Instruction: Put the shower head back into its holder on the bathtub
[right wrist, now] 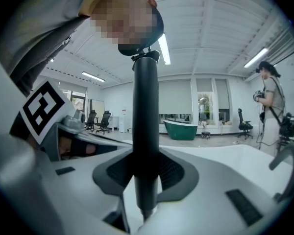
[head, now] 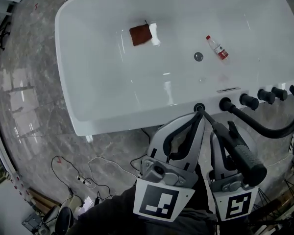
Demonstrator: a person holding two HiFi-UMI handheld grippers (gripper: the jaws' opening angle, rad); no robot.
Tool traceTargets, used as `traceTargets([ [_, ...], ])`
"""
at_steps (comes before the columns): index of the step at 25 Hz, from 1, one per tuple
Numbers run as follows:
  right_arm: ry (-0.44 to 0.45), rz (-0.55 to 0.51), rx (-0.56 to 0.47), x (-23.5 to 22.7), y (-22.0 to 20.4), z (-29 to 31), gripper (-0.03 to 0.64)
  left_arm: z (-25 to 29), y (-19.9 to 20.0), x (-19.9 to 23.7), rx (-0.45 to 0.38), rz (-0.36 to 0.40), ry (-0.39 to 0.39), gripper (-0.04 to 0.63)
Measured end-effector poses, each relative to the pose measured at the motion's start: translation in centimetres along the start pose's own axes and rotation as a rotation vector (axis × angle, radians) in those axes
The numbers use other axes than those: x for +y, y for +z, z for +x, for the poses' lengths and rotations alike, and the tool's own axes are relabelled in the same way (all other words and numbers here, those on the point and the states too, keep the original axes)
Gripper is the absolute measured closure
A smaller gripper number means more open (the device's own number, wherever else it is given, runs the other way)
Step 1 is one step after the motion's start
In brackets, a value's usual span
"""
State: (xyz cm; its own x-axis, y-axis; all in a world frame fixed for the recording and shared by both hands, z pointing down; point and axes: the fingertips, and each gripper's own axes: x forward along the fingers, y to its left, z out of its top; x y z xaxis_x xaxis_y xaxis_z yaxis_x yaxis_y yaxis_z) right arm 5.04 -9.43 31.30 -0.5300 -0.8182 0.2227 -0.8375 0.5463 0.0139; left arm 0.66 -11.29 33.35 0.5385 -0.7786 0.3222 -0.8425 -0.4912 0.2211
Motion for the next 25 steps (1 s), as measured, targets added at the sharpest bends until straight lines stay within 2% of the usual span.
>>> traceTargets([
  [10,-0.012,0.036,0.024,-0.6,-3.9,0.9,0.491,1.7,-2.3,0.6,0.024,0.017,0.000,0.592],
  [25,-0.036,0.050,0.054,-0.3,-7.6,2.2,0.491,3.0,-4.8,1.8,0.049,0.000,-0.015,0.592],
])
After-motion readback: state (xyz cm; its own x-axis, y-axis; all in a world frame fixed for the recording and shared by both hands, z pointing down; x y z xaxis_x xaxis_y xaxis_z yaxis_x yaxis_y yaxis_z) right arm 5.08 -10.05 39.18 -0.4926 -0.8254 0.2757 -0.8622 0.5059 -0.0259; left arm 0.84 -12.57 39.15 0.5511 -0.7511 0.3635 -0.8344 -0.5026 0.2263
